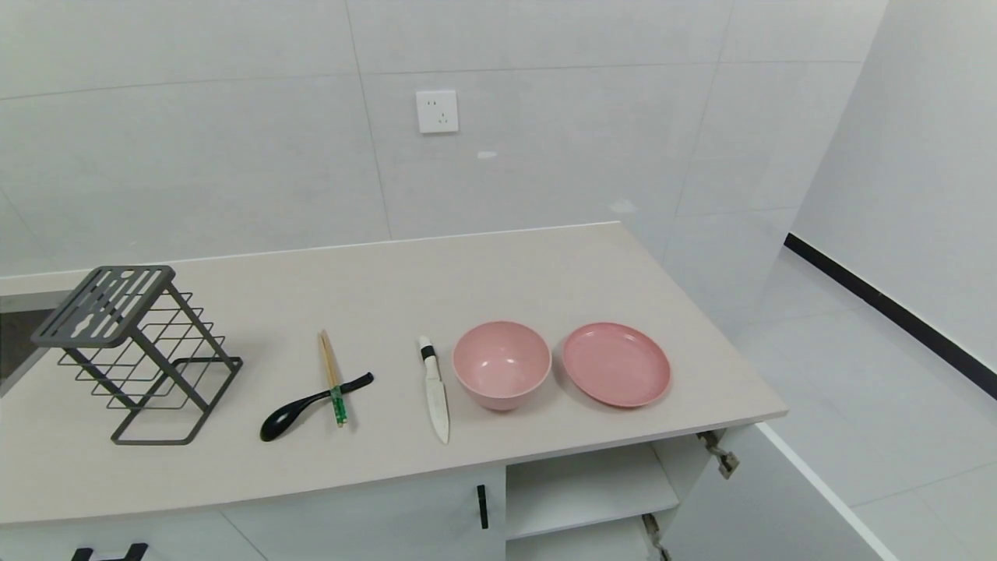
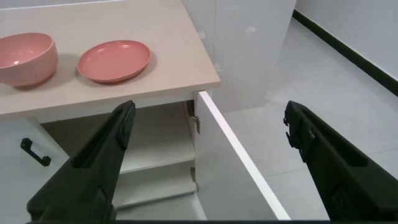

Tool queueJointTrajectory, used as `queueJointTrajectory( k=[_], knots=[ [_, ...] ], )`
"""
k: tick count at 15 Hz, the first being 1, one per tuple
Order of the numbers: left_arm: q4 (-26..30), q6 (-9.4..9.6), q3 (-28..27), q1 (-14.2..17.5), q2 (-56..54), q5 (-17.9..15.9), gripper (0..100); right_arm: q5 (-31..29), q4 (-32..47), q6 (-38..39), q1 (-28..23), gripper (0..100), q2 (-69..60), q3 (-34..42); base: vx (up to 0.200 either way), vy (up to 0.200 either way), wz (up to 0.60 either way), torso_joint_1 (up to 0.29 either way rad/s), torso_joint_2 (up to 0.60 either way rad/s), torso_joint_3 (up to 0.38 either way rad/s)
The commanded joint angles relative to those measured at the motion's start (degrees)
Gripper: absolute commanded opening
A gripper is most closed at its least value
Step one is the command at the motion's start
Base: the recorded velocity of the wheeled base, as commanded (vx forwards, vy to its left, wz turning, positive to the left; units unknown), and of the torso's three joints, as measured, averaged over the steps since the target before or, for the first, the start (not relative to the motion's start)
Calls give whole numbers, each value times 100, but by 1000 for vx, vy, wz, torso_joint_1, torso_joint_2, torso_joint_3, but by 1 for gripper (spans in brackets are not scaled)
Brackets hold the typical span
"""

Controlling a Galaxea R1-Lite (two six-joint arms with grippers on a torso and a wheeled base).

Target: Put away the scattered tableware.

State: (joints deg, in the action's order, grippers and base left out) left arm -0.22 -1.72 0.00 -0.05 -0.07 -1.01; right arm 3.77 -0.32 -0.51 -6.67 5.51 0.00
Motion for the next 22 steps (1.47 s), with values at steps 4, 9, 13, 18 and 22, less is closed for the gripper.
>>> queueJointTrajectory(
  k=[4, 9, 13, 18, 22],
  knots=[
    [-4, 58, 0, 5, 7, -22, 100, 1, -12, -10, -1, 100, 3, 0, 100, 0, 0, -5, -1, 4],
    [-4, 66, 0, 5, 7, -48, 100, 28, -575, -54, -1, 100, 3, 0, 0, 0, 0, 0, 0, 0],
    [-22, 84, 0, 5, 7, -39, 100, 1240, -1480, -133, -98, 100, 486, -448, 0, 0, 0, 0, 0, 0],
    [-4, 146, 0, 5, 7, -48, 100, 2489, -1515, -204, 254, 100, 2719, -1151, 0, 0, 0, 0, 0, 0],
    [-4, 163, 0, -4, 7, -48, 100, 2541, -1524, -300, 588, 100, 3685, -1459, 0, 0, 0, 0, 0, 0]
  ],
)
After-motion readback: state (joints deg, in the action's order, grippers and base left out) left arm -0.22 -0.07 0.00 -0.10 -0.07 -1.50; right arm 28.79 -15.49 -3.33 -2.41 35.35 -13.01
